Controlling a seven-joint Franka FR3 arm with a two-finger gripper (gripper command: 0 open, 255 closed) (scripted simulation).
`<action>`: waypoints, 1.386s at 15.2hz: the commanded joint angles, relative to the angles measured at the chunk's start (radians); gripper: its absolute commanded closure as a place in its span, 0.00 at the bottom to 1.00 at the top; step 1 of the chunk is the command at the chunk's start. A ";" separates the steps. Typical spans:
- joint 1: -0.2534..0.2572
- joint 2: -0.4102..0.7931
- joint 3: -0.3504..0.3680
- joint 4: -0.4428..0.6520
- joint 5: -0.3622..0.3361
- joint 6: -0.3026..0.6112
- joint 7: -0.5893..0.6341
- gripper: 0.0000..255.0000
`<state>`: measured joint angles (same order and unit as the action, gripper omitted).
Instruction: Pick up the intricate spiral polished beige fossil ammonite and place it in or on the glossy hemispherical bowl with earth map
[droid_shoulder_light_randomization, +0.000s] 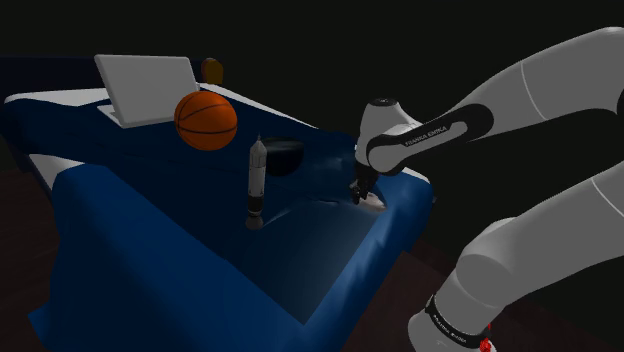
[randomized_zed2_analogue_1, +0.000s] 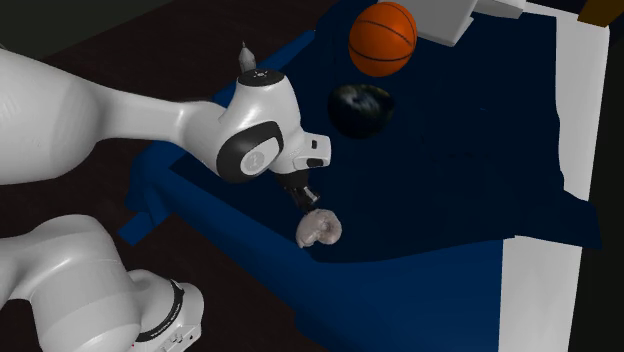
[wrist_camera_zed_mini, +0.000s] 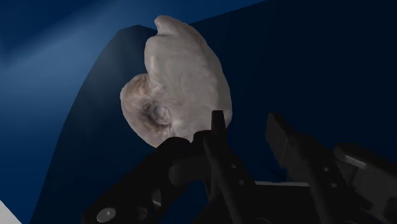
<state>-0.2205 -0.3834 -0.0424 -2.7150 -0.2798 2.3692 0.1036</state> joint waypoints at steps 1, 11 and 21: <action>-0.005 -0.045 -0.052 -0.040 0.037 0.030 -0.062 0.00; 0.006 -0.111 -0.342 -0.187 0.187 0.214 -0.352 0.00; 0.024 -0.063 -0.356 -0.193 0.201 0.268 -0.362 0.00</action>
<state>-0.1968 -0.4463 -0.3981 -2.9084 -0.0785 2.6374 -0.2583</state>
